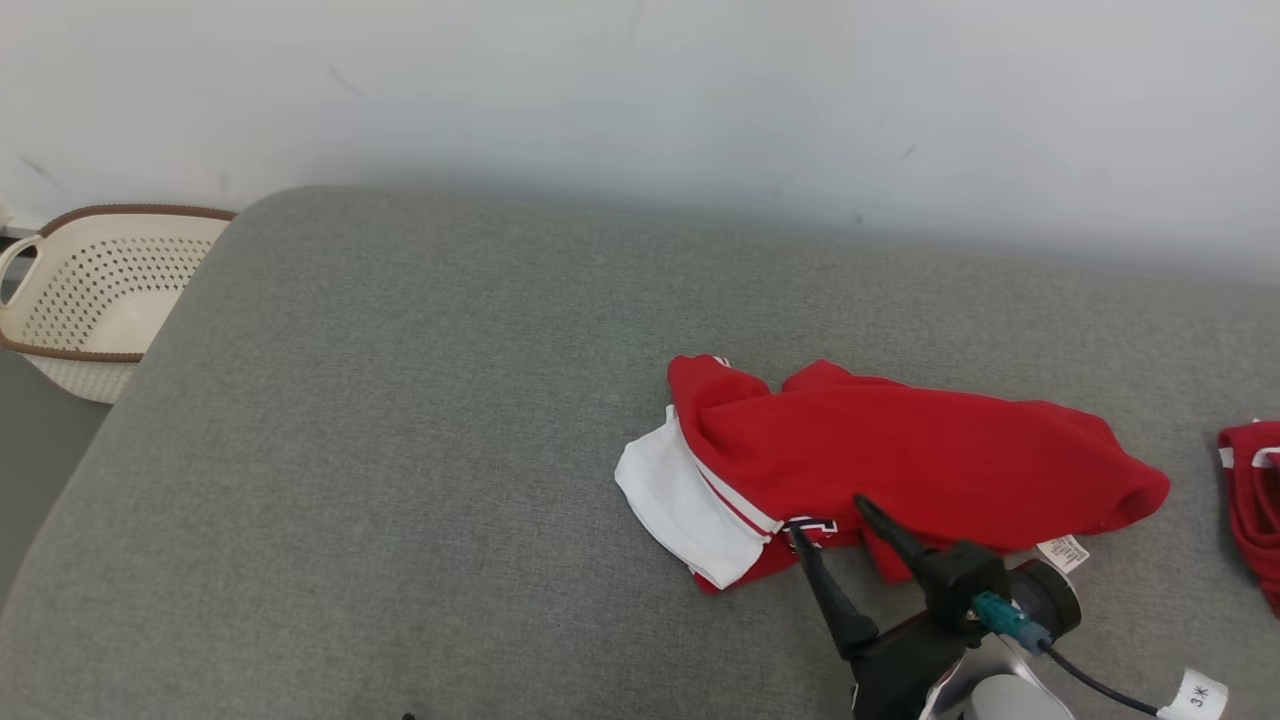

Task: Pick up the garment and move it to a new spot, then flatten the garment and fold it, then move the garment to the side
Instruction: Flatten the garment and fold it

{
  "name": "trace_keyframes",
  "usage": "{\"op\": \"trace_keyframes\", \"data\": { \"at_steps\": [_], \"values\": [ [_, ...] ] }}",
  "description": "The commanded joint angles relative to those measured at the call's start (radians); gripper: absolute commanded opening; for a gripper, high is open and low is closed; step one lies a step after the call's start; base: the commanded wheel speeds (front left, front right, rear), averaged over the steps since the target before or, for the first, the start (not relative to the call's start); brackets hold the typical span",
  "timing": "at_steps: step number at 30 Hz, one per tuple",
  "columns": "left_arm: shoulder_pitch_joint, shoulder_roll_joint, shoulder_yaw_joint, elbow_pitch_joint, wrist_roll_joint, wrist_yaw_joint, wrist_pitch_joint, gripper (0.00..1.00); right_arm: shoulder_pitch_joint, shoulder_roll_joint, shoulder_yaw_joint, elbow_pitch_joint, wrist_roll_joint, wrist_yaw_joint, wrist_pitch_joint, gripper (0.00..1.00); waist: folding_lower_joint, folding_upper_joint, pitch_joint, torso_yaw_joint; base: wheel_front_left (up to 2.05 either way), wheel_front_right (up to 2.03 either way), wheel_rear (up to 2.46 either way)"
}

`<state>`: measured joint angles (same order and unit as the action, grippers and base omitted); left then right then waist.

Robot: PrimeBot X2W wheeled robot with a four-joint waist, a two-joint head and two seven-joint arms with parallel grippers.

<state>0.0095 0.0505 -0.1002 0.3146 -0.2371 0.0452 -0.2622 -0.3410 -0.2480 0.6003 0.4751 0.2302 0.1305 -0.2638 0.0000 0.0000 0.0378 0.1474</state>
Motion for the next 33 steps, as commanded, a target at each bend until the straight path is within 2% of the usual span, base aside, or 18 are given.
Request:
{"op": "trace_keyframes", "data": {
  "at_steps": [1,10,18,20,22,23,24,28,33],
  "values": [
    [0.016,0.0,0.003,0.004,-0.001,-0.003,-0.003,1.0,-0.017,-0.013,0.021,0.006,0.013,0.0,0.0,1.0,0.0,0.0,0.002,0.012,0.0,0.0,0.0],
    [0.013,0.0,-0.007,0.004,-0.012,0.001,-0.003,1.0,-0.06,-0.03,0.09,0.059,0.009,0.0,0.0,1.0,0.0,0.0,0.007,0.031,0.0,0.0,0.0],
    [-0.008,0.0,-0.029,0.003,-0.028,0.005,-0.003,1.0,-0.134,-0.015,0.127,0.158,-0.017,0.0,0.0,1.0,0.0,0.0,0.028,0.05,0.0,0.0,0.0],
    [-0.003,0.0,-0.038,0.012,-0.035,0.006,-0.003,1.0,-0.141,-0.012,0.126,0.187,-0.024,0.0,0.0,0.71,0.0,0.0,0.029,0.056,0.0,0.0,0.0],
    [-0.004,0.0,-0.043,0.014,-0.04,0.007,-0.003,1.0,-0.158,-0.008,0.121,0.221,-0.033,0.0,0.0,0.22,0.0,0.0,0.034,0.064,0.0,0.0,0.0],
    [-0.006,0.0,-0.044,0.014,-0.042,0.007,-0.003,1.0,-0.168,-0.004,0.119,0.232,-0.036,0.0,0.0,0.09,0.0,0.0,0.037,0.067,0.0,0.0,0.0],
    [-0.009,0.0,-0.044,0.014,-0.042,0.008,-0.003,1.0,-0.175,-0.002,0.115,0.243,-0.041,0.0,0.0,0.0,0.0,0.0,0.04,0.071,0.0,0.0,0.0],
    [-0.021,0.0,-0.047,0.016,-0.041,0.007,-0.003,1.0,-0.192,0.001,0.091,0.258,-0.037,0.0,0.0,0.0,0.0,0.0,0.051,0.084,0.0,0.0,0.0],
    [-0.021,0.0,-0.05,0.005,-0.049,0.012,-0.003,1.0,-0.223,-0.008,0.017,0.151,-0.028,0.0,-0.001,0.0,0.0,0.0,0.066,0.089,0.0,0.0,0.0]
  ]
}}
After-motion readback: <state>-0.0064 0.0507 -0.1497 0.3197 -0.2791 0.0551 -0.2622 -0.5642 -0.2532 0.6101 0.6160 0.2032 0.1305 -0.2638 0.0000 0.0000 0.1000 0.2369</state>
